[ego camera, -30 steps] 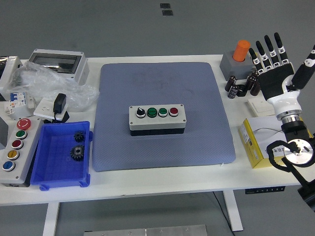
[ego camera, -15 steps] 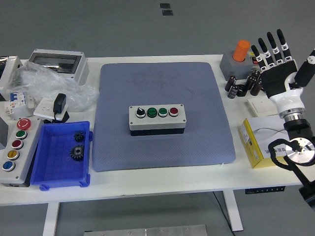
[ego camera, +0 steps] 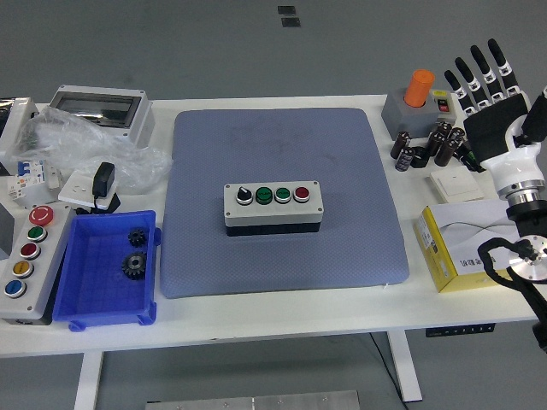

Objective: Pick up the button,place it on the desk,press the button,press the button

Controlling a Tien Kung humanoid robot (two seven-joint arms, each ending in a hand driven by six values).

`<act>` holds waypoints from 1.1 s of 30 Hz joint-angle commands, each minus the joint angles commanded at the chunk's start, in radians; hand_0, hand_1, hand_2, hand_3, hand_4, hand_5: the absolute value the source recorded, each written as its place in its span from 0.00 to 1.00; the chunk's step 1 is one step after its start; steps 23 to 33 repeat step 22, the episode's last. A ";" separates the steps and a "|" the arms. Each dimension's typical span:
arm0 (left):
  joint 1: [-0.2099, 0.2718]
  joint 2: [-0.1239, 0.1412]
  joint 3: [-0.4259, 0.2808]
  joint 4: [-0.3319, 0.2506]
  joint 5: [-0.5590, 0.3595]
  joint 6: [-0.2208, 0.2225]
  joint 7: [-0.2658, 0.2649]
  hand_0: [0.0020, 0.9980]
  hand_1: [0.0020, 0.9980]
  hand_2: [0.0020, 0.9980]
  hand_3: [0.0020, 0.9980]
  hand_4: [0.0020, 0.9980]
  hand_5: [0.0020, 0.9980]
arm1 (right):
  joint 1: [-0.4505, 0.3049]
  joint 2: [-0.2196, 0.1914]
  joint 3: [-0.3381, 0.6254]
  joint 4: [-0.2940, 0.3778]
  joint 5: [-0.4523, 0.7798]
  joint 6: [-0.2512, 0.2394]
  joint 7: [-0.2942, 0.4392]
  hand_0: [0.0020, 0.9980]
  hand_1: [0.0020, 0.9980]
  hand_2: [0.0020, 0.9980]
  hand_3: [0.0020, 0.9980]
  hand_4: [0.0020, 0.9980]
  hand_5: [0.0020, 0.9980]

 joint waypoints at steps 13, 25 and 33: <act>0.004 -0.001 0.012 0.001 -0.008 -0.008 0.006 0.63 0.67 0.64 0.70 0.72 0.48 | 0.016 -0.017 -0.050 0.036 -0.104 -0.096 -0.024 0.80 0.75 0.82 0.82 1.00 0.90; 0.006 0.003 0.012 0.001 -0.008 -0.014 0.009 0.63 0.67 0.64 0.70 0.73 0.46 | 0.018 -0.005 -0.079 0.093 -0.282 -0.246 -0.056 0.81 0.75 0.82 0.82 1.00 0.89; 0.006 0.003 0.012 0.001 -0.008 -0.014 0.009 0.63 0.67 0.64 0.70 0.73 0.46 | 0.018 -0.005 -0.079 0.093 -0.282 -0.246 -0.056 0.81 0.75 0.82 0.82 1.00 0.89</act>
